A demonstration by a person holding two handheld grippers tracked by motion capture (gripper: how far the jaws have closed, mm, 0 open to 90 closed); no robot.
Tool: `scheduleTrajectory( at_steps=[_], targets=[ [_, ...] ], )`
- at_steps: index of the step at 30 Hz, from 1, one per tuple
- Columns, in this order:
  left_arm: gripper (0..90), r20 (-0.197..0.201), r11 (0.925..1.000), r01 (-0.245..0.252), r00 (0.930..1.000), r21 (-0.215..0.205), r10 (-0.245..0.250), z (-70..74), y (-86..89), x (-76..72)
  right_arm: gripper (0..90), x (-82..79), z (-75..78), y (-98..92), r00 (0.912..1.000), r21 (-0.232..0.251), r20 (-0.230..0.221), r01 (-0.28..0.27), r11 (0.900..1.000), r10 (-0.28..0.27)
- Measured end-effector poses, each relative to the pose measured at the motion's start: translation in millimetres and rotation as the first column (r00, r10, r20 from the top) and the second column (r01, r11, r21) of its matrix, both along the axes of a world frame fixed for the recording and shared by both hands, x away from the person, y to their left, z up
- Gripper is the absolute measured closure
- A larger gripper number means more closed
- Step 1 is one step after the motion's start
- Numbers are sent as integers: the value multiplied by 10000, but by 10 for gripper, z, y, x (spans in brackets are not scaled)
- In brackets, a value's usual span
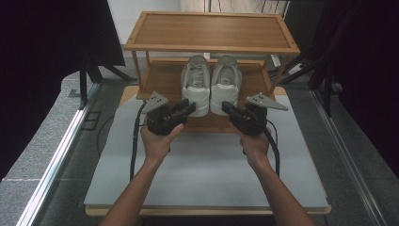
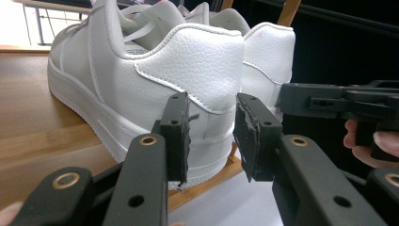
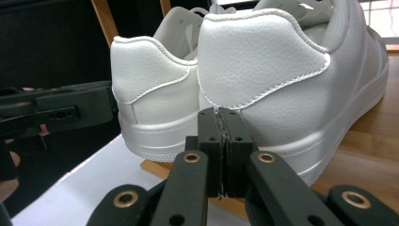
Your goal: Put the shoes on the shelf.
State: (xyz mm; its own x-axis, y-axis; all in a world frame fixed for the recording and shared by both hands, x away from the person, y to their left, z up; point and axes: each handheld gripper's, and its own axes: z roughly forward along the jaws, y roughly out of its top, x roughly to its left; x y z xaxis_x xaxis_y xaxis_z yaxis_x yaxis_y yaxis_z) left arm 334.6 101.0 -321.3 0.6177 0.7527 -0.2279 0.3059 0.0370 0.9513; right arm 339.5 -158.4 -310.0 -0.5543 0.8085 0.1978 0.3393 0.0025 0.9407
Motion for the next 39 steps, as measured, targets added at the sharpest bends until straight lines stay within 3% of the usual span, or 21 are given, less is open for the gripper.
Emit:
scheduleTrajectory(
  at_steps=[2, 8, 14, 17, 23, 30, 39],
  targets=[
    [646, 45, 9993, -379, 9993, 22, 379, 0, -21, 42, 865, 11, -3, 6, 10000, -30, 41, 55, 10000, -55],
    [644, -122, 9989, -439, 9990, -191, 436, 2, -34, 119, 868, 64, -13, -12, 9997, -24, 97, 211, 9998, -211],
    [635, -126, 9991, -373, 9992, -204, 371, -2, -85, 66, 871, 149, -30, -48, 9998, 113, 84, 153, 9998, -154],
    [636, -41, 9996, -255, 9997, 156, 256, -25, -129, 29, 870, 155, -33, -46, 9999, 112, 116, 98, 9999, -99],
    [662, -99, 9981, -486, 9988, 368, 490, 2, -171, 91, 868, 171, -36, -58, 9998, 216, 69, 191, 9996, -193],
    [667, -157, 9962, -774, 9968, 397, 780, 17, -202, 180, 869, 180, -34, -57, 9998, 250, 78, 179, 9995, -181],
    [669, -156, 9966, -742, 9971, 348, 747, 2, -187, 189, 871, 189, -48, -54, 9998, 290, 147, 160, 9995, -164]
  ],
)
